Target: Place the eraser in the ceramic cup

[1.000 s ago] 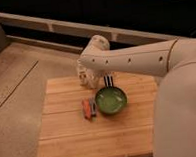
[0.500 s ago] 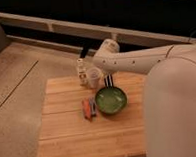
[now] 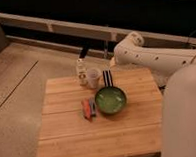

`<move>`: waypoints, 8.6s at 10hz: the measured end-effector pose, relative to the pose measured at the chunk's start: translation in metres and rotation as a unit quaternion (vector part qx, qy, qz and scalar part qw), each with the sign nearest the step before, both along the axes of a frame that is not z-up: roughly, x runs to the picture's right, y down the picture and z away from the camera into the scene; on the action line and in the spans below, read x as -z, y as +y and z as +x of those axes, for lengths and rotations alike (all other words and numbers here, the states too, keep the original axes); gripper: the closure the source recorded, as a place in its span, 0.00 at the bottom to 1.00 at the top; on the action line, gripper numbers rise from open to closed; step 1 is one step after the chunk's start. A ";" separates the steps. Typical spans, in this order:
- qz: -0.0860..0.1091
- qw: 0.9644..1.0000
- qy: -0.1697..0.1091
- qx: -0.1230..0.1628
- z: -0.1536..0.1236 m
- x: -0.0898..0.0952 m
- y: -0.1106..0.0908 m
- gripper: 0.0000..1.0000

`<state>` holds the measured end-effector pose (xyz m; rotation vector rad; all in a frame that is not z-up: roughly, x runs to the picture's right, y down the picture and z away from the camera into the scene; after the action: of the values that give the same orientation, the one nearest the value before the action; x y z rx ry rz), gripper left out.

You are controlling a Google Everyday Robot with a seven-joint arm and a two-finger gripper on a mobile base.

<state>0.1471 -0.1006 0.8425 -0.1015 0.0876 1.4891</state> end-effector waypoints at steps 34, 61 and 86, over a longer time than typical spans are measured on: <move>-0.144 0.960 -0.236 0.033 -0.088 -0.202 0.056 0.37; 0.155 0.979 0.045 0.121 -0.022 0.064 -0.081 1.00; 0.317 0.903 -0.258 0.133 -0.209 0.038 -0.110 1.00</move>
<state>-0.0621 -0.2110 0.8048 0.0466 -0.7821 1.1135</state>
